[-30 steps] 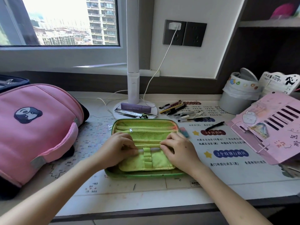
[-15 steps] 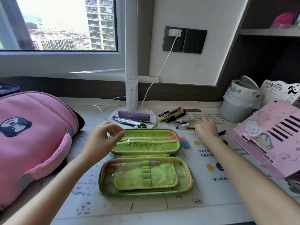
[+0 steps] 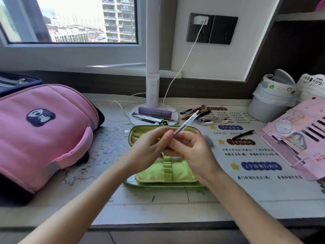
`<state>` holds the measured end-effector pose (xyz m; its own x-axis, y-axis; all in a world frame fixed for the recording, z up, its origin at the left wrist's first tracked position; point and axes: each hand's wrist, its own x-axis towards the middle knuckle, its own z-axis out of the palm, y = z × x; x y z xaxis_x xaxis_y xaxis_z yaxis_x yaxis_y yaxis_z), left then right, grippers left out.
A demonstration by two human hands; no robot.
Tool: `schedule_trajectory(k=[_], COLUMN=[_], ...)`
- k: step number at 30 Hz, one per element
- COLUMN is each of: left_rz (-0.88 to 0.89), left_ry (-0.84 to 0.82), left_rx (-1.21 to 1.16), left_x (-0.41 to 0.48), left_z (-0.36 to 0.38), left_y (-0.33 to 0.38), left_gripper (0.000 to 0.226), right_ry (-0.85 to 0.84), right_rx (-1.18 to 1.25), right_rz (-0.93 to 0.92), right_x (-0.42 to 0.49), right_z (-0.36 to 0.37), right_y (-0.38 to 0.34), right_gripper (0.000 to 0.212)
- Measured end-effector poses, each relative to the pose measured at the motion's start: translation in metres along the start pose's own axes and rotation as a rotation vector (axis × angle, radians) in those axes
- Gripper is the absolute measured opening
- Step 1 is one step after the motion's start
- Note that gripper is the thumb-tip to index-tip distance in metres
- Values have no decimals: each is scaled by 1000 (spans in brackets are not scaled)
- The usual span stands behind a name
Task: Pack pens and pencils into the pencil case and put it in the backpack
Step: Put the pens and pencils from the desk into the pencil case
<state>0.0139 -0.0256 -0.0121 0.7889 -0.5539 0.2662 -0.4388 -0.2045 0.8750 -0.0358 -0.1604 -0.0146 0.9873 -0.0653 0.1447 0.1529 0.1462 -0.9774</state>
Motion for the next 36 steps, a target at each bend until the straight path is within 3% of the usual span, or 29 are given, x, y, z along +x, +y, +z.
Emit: schedule_trajectory(k=[4, 8, 11, 14, 18, 24, 30, 36], left_rz=[-8, -69, 0, 165, 242, 229, 205, 175], left_ry=[14, 78, 68, -10, -17, -21, -53, 22], left_rx=[159, 421, 643, 812, 883, 879, 786, 815], left_x=[-18, -40, -51, -50, -37, -28, -19, -12], left_z=[-5, -34, -54, -60, -59, -61, -28, -9], left_y=[-2, -20, -38, -52, -54, -59, -54, -50], left_gripper=[22, 11, 7, 26, 24, 14, 31, 23], right_ry=[-34, 179, 284, 232, 224, 203, 202, 185], right_rx=[-165, -536, -792, -856, -892, -884, -884, -885], right_rz=[38, 5, -53, -99, -104, -115, -84, -62], right_x=[-7, -4, -4, -7, -8, -11, -8, -7], right_z=[6, -19, -35, -33, -33, -34, -35, -36], right_y=[15, 32, 40, 43, 47, 48, 49, 42], right_gripper=[13, 11, 12, 12, 12, 12, 12, 11])
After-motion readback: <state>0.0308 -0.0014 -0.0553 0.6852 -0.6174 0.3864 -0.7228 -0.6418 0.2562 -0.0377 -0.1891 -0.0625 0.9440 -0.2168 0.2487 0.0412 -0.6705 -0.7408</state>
